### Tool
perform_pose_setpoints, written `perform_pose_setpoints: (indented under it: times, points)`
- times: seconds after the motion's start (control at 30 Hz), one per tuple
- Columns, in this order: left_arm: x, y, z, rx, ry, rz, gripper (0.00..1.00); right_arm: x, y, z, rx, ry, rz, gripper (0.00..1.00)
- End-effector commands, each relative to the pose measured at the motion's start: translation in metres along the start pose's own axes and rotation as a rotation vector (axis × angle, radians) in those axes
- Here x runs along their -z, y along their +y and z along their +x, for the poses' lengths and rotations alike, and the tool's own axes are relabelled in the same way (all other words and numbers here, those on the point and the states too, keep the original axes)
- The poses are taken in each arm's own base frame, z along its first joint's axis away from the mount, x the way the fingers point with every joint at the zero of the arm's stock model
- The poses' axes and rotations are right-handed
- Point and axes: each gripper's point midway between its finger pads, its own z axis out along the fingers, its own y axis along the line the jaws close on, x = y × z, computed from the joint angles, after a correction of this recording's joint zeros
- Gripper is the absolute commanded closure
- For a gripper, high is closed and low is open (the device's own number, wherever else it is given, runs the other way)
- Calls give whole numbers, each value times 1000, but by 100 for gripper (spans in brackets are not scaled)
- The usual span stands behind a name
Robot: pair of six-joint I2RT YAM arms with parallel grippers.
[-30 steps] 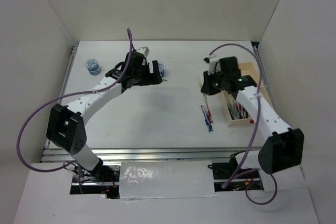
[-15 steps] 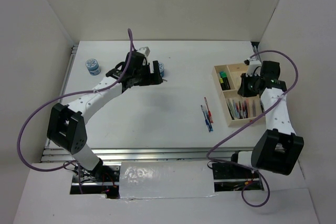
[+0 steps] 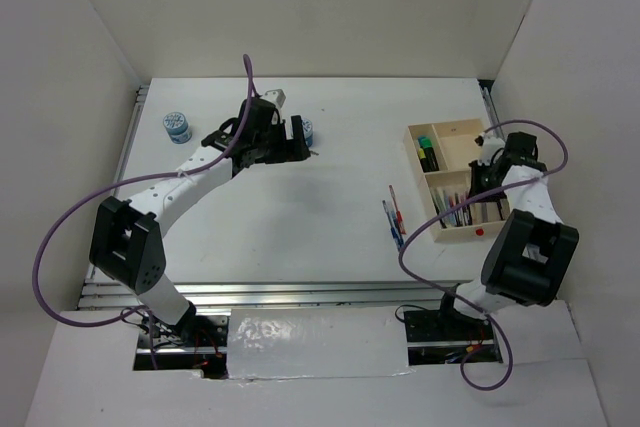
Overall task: Sort the stationery into containers
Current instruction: Place the pen in the storage box.
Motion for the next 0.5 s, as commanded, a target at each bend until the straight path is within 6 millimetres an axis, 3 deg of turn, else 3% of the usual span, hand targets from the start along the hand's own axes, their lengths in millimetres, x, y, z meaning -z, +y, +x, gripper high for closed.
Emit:
perform_pose_setpoints:
  times: [0.0,0.3,0.47]
  points:
    - [4,-7,-18,-8,-50,24,4,-3,-34,-5,14,-19,92,100]
    - [4,-4,-16,-6,-54,16,3,-21,-78,2,-6,55,172,100]
    - [3,-1,-16,-5,-53,12,3,-30,-85,2,-32,75,160,89]
